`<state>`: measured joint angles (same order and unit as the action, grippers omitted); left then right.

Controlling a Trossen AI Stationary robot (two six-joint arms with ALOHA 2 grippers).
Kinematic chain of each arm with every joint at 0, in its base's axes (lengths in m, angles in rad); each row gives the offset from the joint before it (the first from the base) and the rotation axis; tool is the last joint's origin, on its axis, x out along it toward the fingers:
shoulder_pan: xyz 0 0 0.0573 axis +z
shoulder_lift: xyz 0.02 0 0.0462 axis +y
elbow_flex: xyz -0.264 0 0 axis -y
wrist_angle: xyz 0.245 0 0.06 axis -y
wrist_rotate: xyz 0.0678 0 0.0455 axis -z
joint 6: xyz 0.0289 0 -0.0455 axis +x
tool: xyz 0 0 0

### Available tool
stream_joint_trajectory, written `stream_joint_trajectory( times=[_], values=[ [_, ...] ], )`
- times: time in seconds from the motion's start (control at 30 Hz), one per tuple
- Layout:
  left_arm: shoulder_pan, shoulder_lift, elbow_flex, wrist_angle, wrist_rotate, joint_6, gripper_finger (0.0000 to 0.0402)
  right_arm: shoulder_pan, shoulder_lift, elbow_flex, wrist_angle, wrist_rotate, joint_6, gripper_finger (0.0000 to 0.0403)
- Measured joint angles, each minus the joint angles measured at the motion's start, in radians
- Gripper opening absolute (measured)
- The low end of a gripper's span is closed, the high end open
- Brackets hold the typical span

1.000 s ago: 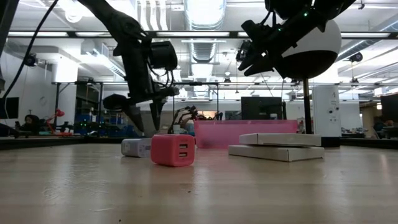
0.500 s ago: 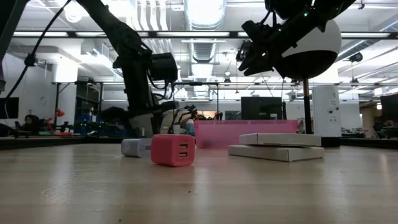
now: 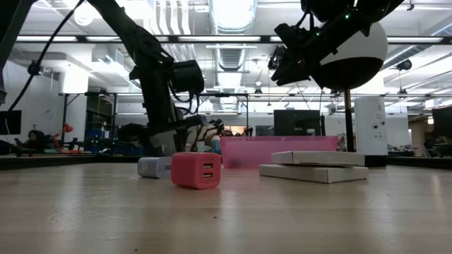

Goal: Pick and place items into bin
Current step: Put the blue charger cable into the pink bin

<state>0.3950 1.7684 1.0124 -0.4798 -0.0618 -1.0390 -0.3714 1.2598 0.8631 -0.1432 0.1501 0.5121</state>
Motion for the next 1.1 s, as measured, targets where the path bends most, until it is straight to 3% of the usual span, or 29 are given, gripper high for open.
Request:
stream_joint_trajectory(
  times=[0.13, 0.33, 0.7, 1.1],
  values=[
    [-0.001, 0.017, 0.002, 0.002, 0.000, 0.122, 0.0178, 0.000, 0.000, 0.000, 0.000, 0.000, 0.000, 0.0083],
    [0.000, 0.018, 0.001, -0.002, 0.000, 0.132, 0.0160, 0.000, 0.000, 0.000, 0.000, 0.000, 0.000, 0.0086],
    [0.000, 0.021, -0.003, -0.023, -0.002, 0.220, 0.0013, 0.000, 0.000, 0.000, 0.000, 0.000, 0.000, 0.0072],
    [0.001, -0.016, 0.014, -0.011, 0.034, 0.349, 0.0005, 0.000, 0.000, 0.000, 0.000, 0.000, 0.000, 0.0068]
  ],
)
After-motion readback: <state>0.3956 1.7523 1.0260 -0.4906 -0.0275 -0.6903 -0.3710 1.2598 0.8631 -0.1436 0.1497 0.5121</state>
